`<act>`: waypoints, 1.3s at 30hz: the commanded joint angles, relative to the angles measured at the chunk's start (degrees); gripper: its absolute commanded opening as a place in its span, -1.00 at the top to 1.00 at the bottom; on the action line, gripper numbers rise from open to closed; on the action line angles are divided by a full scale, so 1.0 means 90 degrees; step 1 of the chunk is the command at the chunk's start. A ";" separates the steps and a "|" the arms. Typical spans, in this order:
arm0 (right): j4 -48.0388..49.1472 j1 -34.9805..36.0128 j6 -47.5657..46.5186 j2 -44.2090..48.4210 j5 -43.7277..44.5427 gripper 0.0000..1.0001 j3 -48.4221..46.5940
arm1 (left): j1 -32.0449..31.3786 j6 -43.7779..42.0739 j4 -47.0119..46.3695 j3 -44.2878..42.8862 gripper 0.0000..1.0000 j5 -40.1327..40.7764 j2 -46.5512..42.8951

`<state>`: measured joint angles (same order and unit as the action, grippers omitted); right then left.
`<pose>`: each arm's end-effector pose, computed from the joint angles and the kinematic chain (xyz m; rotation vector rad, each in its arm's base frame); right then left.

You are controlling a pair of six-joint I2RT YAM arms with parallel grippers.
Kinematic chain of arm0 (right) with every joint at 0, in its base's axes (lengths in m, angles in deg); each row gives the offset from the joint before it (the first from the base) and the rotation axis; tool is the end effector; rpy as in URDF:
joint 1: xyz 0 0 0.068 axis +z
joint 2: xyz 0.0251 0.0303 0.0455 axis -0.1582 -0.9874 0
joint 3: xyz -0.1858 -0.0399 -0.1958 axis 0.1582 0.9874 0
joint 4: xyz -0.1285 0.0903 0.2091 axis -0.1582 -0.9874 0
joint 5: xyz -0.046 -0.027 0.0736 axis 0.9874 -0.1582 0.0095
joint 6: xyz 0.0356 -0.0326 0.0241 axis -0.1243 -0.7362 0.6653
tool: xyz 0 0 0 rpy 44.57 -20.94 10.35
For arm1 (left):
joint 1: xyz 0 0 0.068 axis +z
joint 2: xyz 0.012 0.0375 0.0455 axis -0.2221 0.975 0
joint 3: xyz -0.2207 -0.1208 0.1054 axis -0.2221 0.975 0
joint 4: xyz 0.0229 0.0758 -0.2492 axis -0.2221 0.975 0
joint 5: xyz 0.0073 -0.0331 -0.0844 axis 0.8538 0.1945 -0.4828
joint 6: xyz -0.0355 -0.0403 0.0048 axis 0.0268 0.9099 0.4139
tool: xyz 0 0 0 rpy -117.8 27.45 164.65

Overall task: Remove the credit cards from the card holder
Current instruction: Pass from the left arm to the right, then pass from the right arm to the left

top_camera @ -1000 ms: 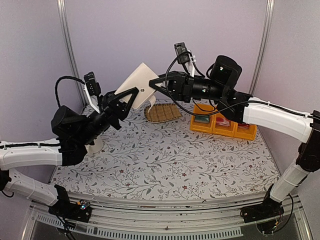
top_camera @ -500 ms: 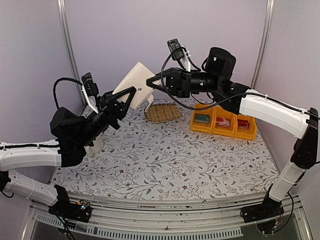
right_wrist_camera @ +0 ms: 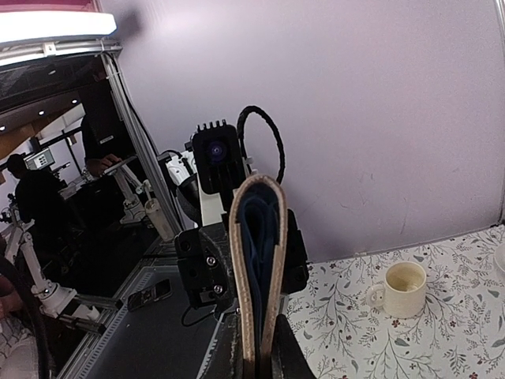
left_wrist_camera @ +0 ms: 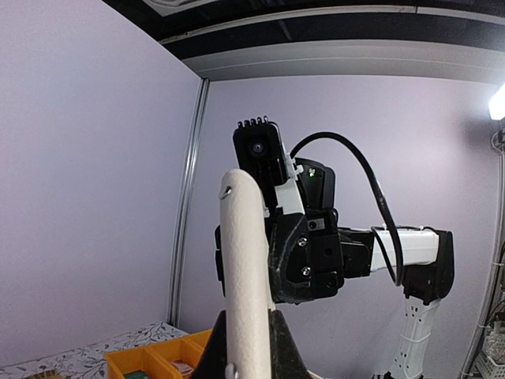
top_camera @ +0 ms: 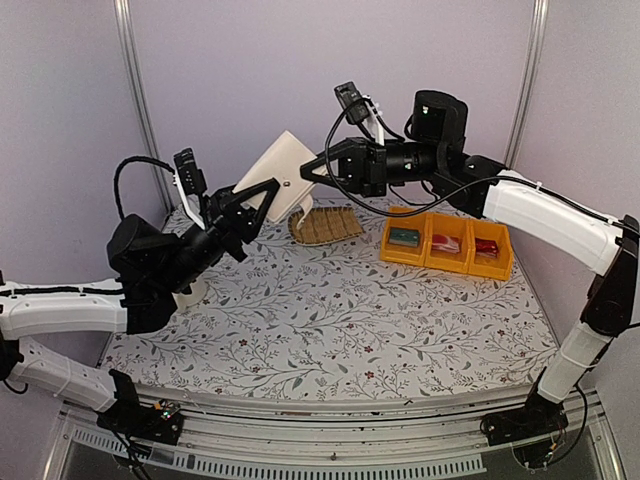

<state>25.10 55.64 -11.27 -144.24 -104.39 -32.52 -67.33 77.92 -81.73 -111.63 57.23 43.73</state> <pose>0.2464 0.3030 0.4360 -1.2442 1.2582 1.5595 0.1474 -0.2114 0.3556 0.4402 1.0110 -1.1450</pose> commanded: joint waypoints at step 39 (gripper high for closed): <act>-0.6883 0.0397 -0.5303 -0.0331 0.1397 0.98 -0.2826 | 0.0085 -0.2057 0.6575 -0.2247 0.15 -0.1883 -0.0343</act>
<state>-36.14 59.08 -58.03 -147.69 -92.00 -56.36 -67.14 63.34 -27.75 -130.86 40.21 42.00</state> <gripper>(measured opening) 0.057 0.504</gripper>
